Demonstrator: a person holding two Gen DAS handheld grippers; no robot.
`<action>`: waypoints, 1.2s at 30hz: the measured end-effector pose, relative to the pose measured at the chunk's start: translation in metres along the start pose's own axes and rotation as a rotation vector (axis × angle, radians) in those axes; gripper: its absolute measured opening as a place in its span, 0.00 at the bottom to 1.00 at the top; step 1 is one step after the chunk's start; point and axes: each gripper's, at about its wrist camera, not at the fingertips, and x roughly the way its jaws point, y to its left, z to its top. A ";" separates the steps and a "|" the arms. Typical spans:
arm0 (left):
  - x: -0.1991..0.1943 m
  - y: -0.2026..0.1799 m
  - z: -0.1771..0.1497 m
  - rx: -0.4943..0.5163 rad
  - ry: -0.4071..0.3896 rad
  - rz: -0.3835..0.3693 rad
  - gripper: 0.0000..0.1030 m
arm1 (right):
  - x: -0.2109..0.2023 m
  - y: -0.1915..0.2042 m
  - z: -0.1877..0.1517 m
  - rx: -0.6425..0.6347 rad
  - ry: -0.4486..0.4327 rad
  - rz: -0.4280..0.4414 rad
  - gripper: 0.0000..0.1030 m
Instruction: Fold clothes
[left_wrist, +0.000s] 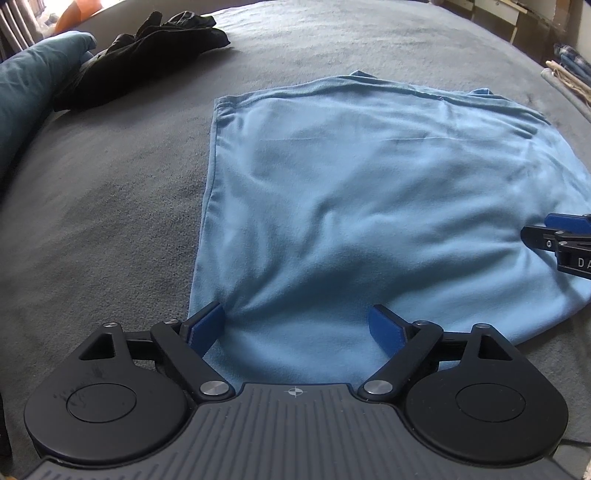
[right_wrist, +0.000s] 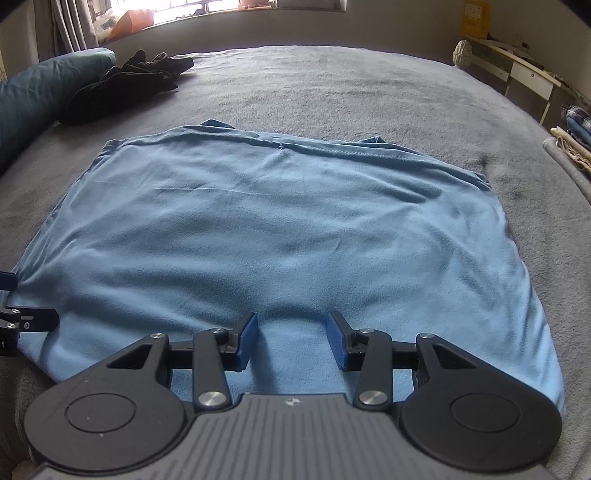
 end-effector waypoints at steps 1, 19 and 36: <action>-0.002 0.001 -0.001 -0.002 -0.015 -0.005 0.84 | 0.000 0.000 0.000 0.000 -0.001 0.000 0.43; -0.030 0.010 -0.006 -0.119 -0.201 -0.122 1.00 | 0.002 0.001 -0.002 0.000 -0.013 -0.004 0.47; -0.037 0.024 -0.030 -0.108 -0.181 -0.162 1.00 | 0.004 0.001 -0.004 -0.005 -0.025 -0.013 0.54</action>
